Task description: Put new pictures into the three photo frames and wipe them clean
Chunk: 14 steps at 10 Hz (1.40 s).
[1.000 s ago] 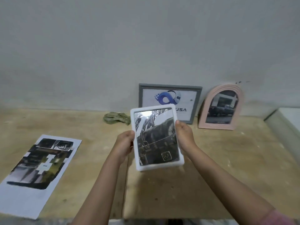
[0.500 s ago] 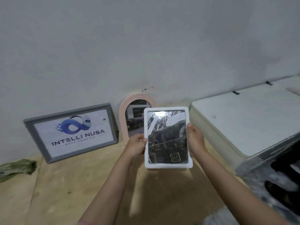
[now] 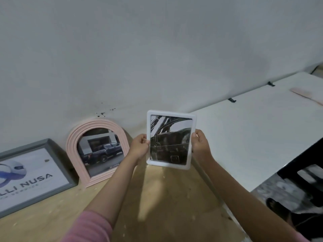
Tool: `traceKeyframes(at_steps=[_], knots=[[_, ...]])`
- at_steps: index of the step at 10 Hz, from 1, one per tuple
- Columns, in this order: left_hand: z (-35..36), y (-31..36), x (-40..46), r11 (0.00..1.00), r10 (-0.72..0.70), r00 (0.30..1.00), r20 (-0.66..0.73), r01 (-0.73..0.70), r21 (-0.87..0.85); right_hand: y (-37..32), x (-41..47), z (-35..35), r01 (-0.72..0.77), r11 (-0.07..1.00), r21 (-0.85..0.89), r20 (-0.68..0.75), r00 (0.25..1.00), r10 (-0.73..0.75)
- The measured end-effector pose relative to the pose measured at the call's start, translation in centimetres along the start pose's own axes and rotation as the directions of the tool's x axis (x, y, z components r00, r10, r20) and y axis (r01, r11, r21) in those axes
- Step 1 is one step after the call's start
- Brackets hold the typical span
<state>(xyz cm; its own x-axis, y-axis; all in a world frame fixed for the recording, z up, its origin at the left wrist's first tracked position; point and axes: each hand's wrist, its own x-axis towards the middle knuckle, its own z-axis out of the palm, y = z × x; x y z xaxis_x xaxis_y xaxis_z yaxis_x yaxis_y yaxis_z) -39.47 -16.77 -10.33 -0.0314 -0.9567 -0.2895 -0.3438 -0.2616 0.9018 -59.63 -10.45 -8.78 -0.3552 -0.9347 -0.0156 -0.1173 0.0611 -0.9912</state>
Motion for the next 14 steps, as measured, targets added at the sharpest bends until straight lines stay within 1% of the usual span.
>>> traceKeyframes(at_steps=[2, 3, 4, 5, 6, 7, 8, 9, 10, 11, 12, 13, 14], knots=[[0.6, -1.9, 1.7, 0.998, -0.064, 0.995, 0.078, 0.062, 0.026, 3.1, 1.3, 0.6, -0.134, 0.991, 0.011, -0.007, 0.991, 0.134], [0.5, -2.2, 1.3, 0.998, -0.057, 0.994, 0.089, 0.056, 0.015, 4.1, 0.5, 0.8, -0.157, 0.987, 0.037, 0.008, 0.988, 0.157], [0.3, -2.8, 1.1, 0.998, -0.054, 0.993, 0.109, 0.049, 0.047, 4.4, -0.5, 0.9, -0.149, 0.988, 0.05, 0.022, 0.989, 0.148], [-0.3, -3.6, 0.5, 0.994, -0.074, 0.991, 0.111, 0.064, 0.087, 5.1, -1.1, 1.5, -0.13, 0.991, 0.015, 0.022, 0.991, 0.13], [-0.6, -4.4, 0.2, 0.994, -0.087, 0.99, 0.109, 0.079, 0.079, 5.4, -1.5, 2.0, -0.163, 0.987, -0.009, -0.017, 0.987, 0.163], [-0.8, -5.0, -0.2, 0.992, -0.105, 0.991, 0.082, 0.099, 0.075, 4.9, -2.1, 2.4, -0.153, 0.988, -0.023, -0.047, 0.987, 0.152], [-0.8, -5.2, -0.8, 0.99, -0.12, 0.993, 0.009, 0.119, 0.074, 4.4, -2.8, 2.9, -0.138, 0.99, -0.029, -0.033, 0.99, 0.137], [-0.5, -5.0, -1.9, 0.988, -0.147, 0.986, -0.079, 0.15, 0.029, 4.4, -3.4, 3.1, -0.153, 0.987, -0.048, -0.042, 0.988, 0.151], [-0.2, -4.6, -3.1, 0.984, -0.17, 0.976, -0.133, 0.176, 0.036, 3.6, -4.1, 3.1, -0.163, 0.986, -0.036, -0.069, 0.985, 0.16], [0.0, -4.5, -3.8, 0.985, -0.169, 0.972, -0.165, 0.173, 0.011, 3.8, -3.9, 3.3, -0.125, 0.992, -0.025, -0.081, 0.989, 0.122], [0.2, -4.2, -5.0, 0.986, -0.166, 0.968, -0.188, 0.162, -0.039, 3.9, -4.6, 3.2, -0.135, 0.991, -0.013, -0.066, 0.989, 0.134], [0.3, -4.1, -6.1, 0.987, -0.152, 0.968, -0.2, 0.139, -0.078, 4.0, -5.4, 3.4, -0.119, 0.993, 0.014, -0.088, 0.989, 0.12], [0.0, -4.3, -7.2, 0.986, -0.15, 0.968, -0.201, 0.132, -0.099, 2.7, -6.5, 3.8, -0.138, 0.99, -0.014, -0.125, 0.983, 0.135]])
